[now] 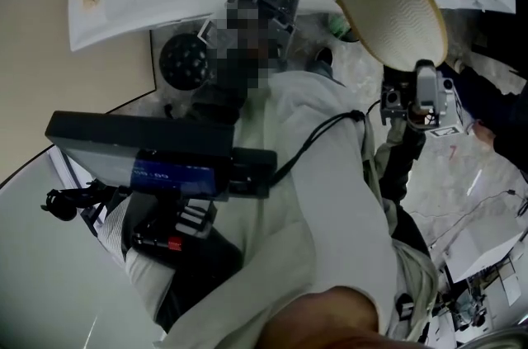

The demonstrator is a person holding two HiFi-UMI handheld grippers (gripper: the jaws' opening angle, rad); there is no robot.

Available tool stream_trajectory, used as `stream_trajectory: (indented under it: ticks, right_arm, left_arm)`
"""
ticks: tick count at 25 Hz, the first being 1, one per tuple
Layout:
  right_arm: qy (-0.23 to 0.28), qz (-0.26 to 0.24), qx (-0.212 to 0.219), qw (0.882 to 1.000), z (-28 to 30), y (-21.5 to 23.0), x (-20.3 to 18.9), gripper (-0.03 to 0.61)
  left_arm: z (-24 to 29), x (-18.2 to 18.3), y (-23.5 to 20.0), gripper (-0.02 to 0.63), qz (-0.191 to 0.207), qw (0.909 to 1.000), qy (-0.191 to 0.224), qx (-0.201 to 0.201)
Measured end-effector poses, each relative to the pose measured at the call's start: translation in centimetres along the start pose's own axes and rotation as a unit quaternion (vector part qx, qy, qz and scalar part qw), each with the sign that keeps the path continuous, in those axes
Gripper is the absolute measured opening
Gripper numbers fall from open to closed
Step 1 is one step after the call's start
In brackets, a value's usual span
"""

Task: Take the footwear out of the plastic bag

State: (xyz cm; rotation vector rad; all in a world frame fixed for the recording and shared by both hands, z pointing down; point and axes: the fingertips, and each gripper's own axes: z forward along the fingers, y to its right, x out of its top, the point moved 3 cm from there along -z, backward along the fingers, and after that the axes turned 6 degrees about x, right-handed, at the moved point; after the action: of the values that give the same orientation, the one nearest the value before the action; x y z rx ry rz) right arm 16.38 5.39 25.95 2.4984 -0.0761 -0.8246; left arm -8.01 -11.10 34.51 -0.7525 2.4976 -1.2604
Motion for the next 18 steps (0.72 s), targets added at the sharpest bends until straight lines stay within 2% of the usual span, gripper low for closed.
stream_trajectory:
  ticks: [7,14,18]
  right_arm:
    - [0.004,0.074,-0.003,0.997,1.5,3.9,-3.0,0.040]
    - [0.020,0.088,-0.020,0.996,0.4,4.6,-3.1,0.040]
    - [0.002,0.104,-0.023,0.994,0.0,4.6,-3.6,0.040]
  left_arm:
    - [0.5,-2.2,0.7,0.023,-0.030,0.9991,-0.012,-0.028]
    - [0.9,-2.6,2.2,0.105,-0.032,0.9969,-0.018,-0.069]
    - [1.2,-3.0,2.9,0.165,-0.033,0.9952,-0.030,-0.087]
